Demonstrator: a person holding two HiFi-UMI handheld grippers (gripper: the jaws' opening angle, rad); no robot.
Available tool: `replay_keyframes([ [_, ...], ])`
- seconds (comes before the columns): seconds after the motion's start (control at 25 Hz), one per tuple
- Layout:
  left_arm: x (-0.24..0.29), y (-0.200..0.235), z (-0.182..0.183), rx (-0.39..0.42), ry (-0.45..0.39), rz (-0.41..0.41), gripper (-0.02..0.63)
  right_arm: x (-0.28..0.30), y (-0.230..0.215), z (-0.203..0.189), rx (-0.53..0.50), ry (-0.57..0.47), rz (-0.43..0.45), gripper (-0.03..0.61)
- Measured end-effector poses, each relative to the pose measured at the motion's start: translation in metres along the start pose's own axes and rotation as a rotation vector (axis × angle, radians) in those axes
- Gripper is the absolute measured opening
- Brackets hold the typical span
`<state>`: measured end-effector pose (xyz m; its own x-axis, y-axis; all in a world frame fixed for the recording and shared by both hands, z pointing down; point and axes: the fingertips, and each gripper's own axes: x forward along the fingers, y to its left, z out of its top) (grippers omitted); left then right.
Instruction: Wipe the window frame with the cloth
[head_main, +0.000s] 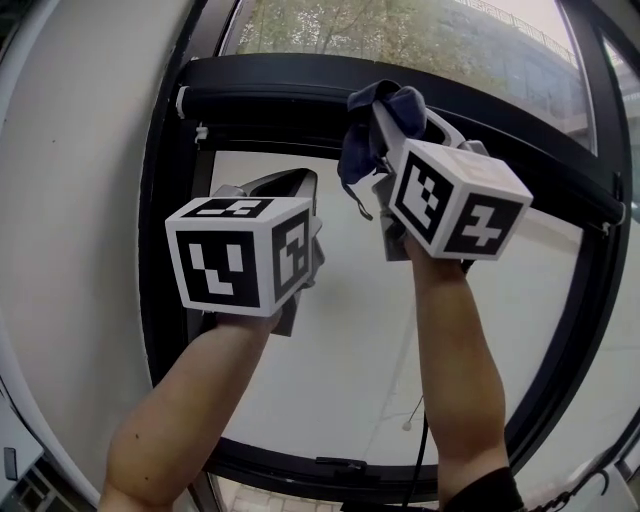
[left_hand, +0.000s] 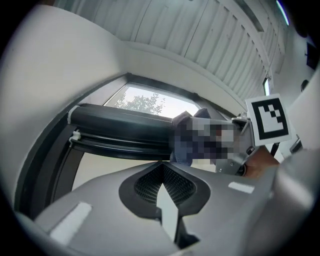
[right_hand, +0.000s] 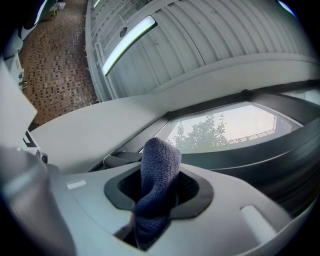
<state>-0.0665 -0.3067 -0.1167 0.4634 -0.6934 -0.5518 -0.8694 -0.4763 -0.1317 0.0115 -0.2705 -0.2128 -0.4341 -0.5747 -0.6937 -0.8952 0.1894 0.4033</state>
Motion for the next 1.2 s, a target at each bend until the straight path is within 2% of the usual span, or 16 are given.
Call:
replay_keyframes([
  [0.32, 0.024, -0.034, 0.029, 0.047, -0.034, -0.027, -0.006, -0.031, -0.046, 0.003, 0.000, 0.020, -0.031, 0.133],
  [0.48, 0.040, -0.050, 0.045, 0.019, -0.058, -0.061, -0.006, -0.041, -0.064, 0.008, 0.011, 0.024, -0.046, 0.133],
  [0.64, 0.049, -0.070, 0.062, 0.049, -0.087, -0.086, -0.006, -0.056, -0.087, 0.011, -0.007, 0.023, -0.076, 0.133],
  [1.04, 0.076, -0.120, 0.068, 0.056, -0.092, -0.108, -0.006, -0.084, -0.136, 0.013, -0.006, 0.032, -0.105, 0.133],
  [1.2, 0.085, -0.143, 0.070, 0.086, -0.078, -0.119, -0.006, -0.098, -0.156, 0.015, 0.005, 0.019, -0.115, 0.133],
])
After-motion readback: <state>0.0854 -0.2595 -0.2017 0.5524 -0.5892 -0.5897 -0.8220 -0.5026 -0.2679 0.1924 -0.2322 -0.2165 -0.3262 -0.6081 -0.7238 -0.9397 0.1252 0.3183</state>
